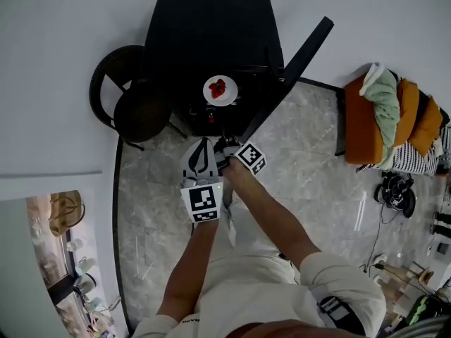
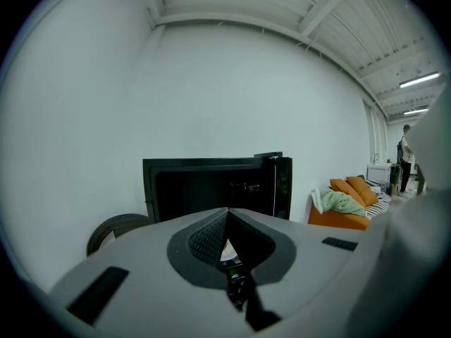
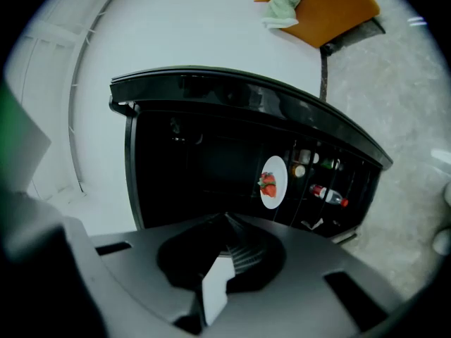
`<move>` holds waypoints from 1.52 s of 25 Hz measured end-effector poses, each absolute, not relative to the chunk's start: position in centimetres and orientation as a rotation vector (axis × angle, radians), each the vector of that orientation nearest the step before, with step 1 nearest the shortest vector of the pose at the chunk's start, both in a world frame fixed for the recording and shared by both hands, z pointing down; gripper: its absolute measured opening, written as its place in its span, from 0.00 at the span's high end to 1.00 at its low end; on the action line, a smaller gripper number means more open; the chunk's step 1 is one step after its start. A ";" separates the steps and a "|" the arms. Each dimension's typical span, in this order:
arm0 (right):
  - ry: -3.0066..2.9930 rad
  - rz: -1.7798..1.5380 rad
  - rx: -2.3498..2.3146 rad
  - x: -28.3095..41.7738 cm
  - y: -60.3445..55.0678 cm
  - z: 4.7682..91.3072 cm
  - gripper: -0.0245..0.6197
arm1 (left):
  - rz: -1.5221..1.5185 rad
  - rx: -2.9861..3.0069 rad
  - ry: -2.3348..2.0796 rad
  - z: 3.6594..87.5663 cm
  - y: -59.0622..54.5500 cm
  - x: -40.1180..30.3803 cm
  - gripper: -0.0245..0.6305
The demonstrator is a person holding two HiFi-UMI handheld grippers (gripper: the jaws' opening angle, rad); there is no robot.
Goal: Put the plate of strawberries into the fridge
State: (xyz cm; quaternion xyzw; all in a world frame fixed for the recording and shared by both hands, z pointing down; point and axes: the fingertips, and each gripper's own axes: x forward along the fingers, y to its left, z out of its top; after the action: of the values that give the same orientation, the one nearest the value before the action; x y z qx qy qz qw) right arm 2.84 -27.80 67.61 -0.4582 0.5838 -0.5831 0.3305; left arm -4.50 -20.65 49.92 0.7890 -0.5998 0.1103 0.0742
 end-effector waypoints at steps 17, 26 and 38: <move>1.603 -1.500 -1.111 4.1 -24.0 56.6 0.94 | 0.322 2.428 -1.708 44.4 -18.6 -3.2 0.96; 1.725 -1.385 -1.093 4.3 -23.3 51.2 0.94 | 0.280 2.452 -1.726 41.4 -18.5 -3.5 0.96; 1.965 -1.228 -1.073 4.0 -21.1 45.3 0.94 | 0.243 2.521 -1.709 38.7 -17.7 -2.9 0.96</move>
State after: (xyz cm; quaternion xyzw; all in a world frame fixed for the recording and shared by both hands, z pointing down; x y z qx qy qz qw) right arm 3.97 -21.12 45.28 -0.4022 0.7366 -0.4602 0.2896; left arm -2.93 -17.72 38.70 0.8243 -0.5589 0.0793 0.0431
